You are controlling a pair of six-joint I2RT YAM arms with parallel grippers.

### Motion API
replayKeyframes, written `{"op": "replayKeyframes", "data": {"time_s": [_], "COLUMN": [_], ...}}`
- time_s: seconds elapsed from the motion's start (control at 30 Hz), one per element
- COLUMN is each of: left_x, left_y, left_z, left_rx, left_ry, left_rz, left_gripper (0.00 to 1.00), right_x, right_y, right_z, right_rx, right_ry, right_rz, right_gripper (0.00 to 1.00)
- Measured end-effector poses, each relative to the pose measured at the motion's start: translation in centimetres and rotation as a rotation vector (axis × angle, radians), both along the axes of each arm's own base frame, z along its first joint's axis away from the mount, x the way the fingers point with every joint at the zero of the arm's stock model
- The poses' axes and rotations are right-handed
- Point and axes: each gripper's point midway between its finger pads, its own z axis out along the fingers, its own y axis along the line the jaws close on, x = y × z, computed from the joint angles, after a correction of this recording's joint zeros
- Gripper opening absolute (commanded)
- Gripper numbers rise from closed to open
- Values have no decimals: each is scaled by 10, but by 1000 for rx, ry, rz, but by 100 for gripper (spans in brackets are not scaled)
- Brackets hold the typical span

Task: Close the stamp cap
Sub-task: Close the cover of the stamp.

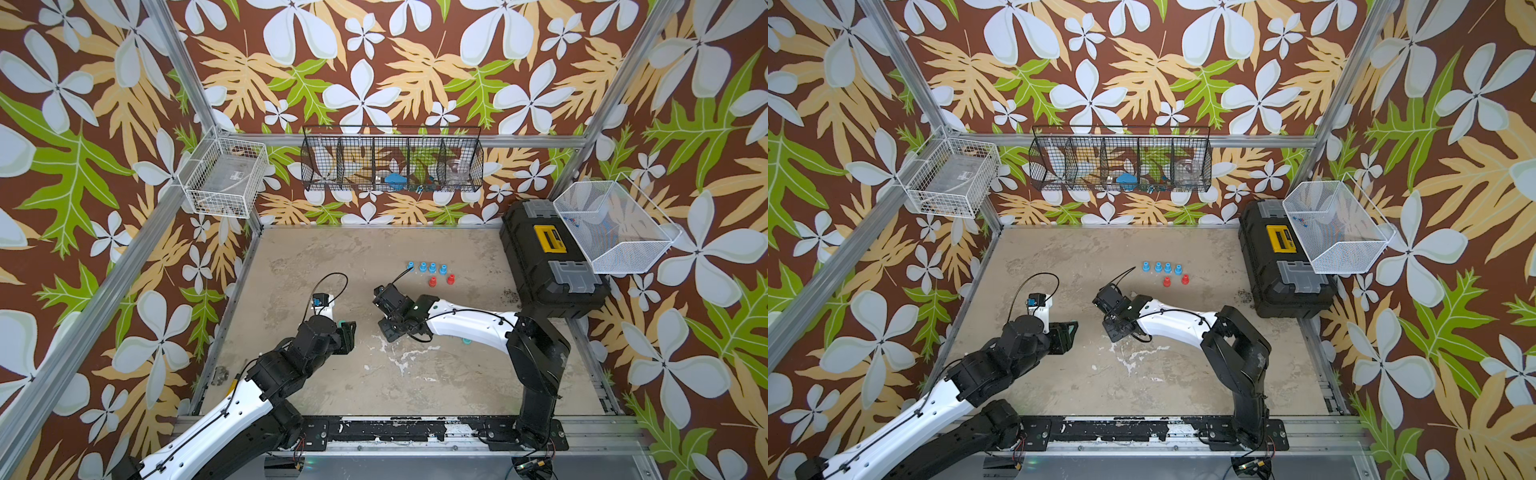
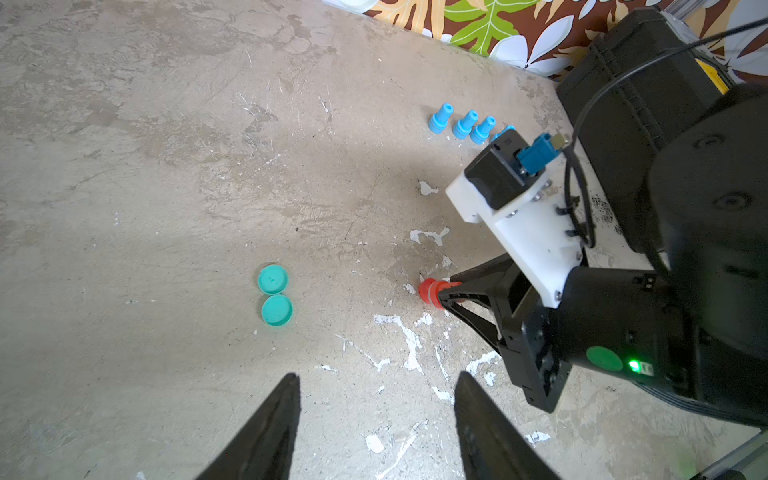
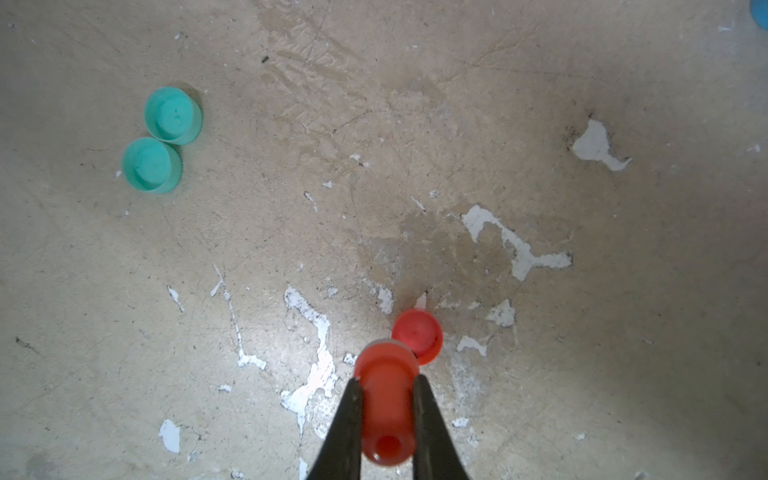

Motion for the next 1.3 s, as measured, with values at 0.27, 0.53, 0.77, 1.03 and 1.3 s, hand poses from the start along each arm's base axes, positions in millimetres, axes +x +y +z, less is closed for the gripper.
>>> {"op": "replayKeyframes", "data": {"time_s": [0.27, 0.53, 0.77, 1.03, 1.3], "left_x": [0, 0, 0, 0, 1], "left_y": [0, 1, 1, 1, 2], "left_z": [0, 0, 0, 0, 1], "left_rx": [0, 1, 1, 0, -1], "left_ry": [-1, -2, -2, -3, -5], "left_rz": [0, 2, 4, 4, 7], "left_gripper": [61, 61, 61, 61, 61], "right_x": [3, 9, 10, 10, 13], "right_y": [-3, -9, -11, -12, -13], "right_z": [-10, -13, -19, -26, -29], "right_rx": [-31, -45, -58, -70, -72], "right_ry": [0, -2, 2, 10, 0], "right_rz": [-10, -26, -31, -32, -37], "right_gripper": [6, 6, 6, 6, 6]}}
